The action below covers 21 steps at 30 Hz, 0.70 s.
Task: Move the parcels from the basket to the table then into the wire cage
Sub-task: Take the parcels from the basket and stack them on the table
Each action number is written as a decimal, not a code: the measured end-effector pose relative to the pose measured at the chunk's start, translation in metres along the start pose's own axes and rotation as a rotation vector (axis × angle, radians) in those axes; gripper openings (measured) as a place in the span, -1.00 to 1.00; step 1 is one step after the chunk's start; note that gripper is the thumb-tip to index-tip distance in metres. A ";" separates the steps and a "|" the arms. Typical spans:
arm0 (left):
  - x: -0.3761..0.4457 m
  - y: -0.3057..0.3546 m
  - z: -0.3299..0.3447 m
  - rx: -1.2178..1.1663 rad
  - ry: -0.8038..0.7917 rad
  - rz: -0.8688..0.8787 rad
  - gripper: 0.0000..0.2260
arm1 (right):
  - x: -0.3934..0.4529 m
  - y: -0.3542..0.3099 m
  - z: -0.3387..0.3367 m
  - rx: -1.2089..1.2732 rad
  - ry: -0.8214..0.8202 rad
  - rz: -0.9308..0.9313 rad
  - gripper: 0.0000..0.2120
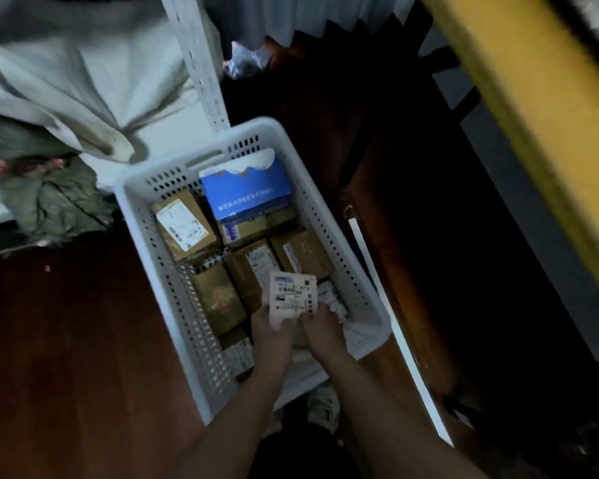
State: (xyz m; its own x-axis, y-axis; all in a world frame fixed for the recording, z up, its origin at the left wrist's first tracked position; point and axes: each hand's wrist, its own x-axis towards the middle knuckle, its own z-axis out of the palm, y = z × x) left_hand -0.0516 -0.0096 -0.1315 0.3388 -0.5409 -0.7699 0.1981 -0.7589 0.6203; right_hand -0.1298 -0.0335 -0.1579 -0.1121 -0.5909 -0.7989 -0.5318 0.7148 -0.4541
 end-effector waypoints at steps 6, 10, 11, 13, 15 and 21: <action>-0.093 0.093 -0.039 0.344 -0.138 0.373 -0.46 | -0.129 -0.069 -0.056 0.230 0.105 -0.152 -0.56; -0.164 0.168 -0.046 0.515 -0.166 0.579 -0.41 | -0.201 -0.113 -0.099 0.326 0.168 -0.377 -0.50; -0.178 0.186 -0.048 0.571 -0.174 0.630 -0.40 | -0.218 -0.123 -0.112 0.313 0.182 -0.411 -0.50; -0.202 0.218 -0.046 0.673 -0.192 0.733 -0.39 | -0.248 -0.143 -0.140 0.249 0.248 -0.443 -0.50; -0.225 0.246 -0.040 0.722 -0.208 0.801 -0.41 | -0.274 -0.158 -0.166 0.182 0.346 -0.438 -0.45; -0.297 0.314 0.001 0.824 -0.284 0.992 -0.44 | -0.339 -0.179 -0.239 0.215 0.638 -0.530 -0.50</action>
State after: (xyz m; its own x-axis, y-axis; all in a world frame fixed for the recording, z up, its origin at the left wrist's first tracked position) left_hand -0.0911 -0.0876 0.2912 -0.2087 -0.9716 -0.1113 -0.6689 0.0588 0.7410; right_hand -0.1970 -0.0497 0.2885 -0.3784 -0.9185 -0.1146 -0.4838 0.3018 -0.8215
